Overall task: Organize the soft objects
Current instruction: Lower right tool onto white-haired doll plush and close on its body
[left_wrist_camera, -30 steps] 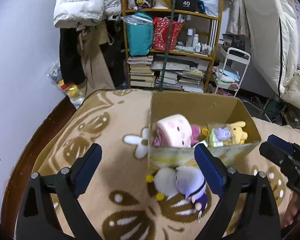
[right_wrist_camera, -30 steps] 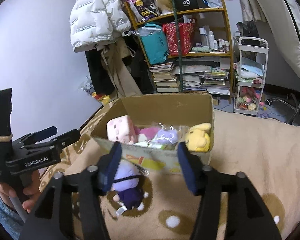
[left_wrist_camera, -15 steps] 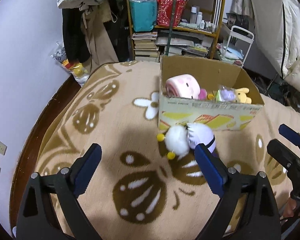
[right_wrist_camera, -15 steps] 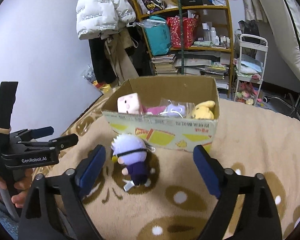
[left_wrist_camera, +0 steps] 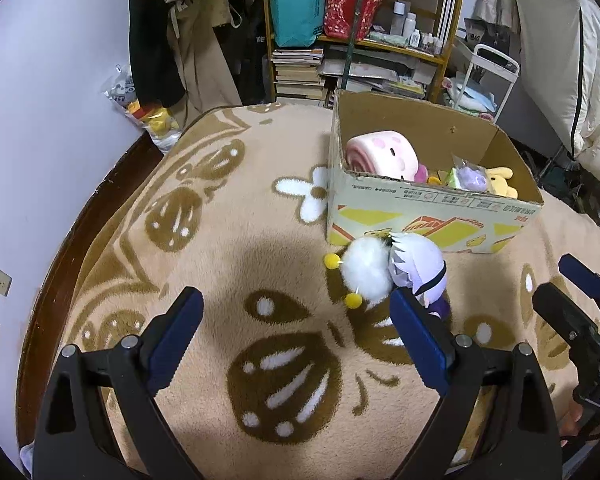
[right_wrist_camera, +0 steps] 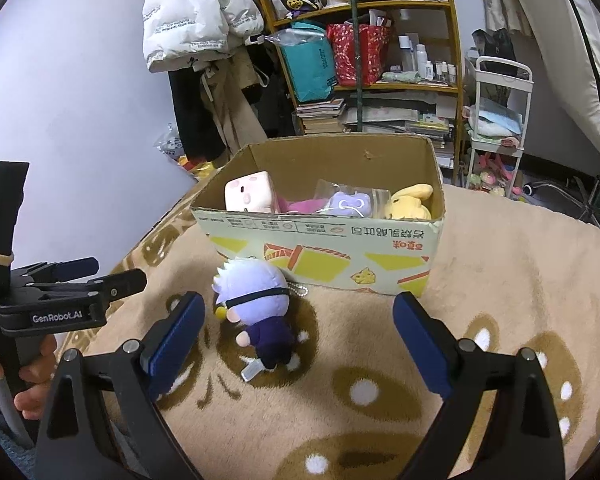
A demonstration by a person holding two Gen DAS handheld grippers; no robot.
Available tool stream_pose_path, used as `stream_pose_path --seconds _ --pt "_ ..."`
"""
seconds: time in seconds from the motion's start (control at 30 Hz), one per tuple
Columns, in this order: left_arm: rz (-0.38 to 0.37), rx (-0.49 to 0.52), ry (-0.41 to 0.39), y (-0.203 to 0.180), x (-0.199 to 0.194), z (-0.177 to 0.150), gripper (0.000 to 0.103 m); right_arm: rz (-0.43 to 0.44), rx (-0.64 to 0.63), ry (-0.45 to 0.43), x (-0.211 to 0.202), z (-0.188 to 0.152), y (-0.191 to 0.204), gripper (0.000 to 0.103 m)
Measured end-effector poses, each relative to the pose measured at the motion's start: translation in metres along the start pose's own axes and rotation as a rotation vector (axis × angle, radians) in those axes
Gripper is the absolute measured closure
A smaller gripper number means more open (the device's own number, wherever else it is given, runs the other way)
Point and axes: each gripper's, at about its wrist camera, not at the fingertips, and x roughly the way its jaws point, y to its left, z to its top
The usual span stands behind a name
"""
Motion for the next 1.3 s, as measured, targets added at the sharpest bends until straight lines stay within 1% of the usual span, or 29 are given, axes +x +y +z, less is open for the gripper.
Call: stream_pose_path --seconds 0.17,0.37,0.67,0.83,0.97,1.1,1.23,1.3 --pt "-0.006 0.002 0.023 0.000 0.011 0.004 0.010 -0.012 -0.022 0.001 0.011 0.002 0.003 0.004" --pt "-0.003 0.015 0.055 0.000 0.026 0.011 0.010 -0.021 -0.054 0.024 0.031 0.003 0.007 0.004" --pt "-0.011 0.048 0.098 -0.001 0.050 0.020 0.010 -0.005 -0.076 0.092 0.065 0.001 0.009 0.004" --pt "-0.047 0.048 0.150 -0.003 0.070 0.022 0.010 -0.017 -0.124 0.130 0.082 -0.006 0.016 0.004" --pt "-0.047 0.047 0.199 -0.005 0.087 0.019 0.010 0.002 -0.145 0.172 0.090 -0.012 0.020 0.004" --pt "-0.065 0.054 0.204 -0.008 0.091 0.019 0.010 0.014 -0.149 0.198 0.098 -0.016 0.024 0.004" --pt "-0.039 0.069 0.207 -0.011 0.094 0.018 0.010 0.034 -0.146 0.240 0.105 -0.022 0.027 0.004" --pt "-0.048 0.064 0.216 -0.010 0.096 0.017 0.010 0.036 -0.157 0.249 0.107 -0.026 0.030 0.004"
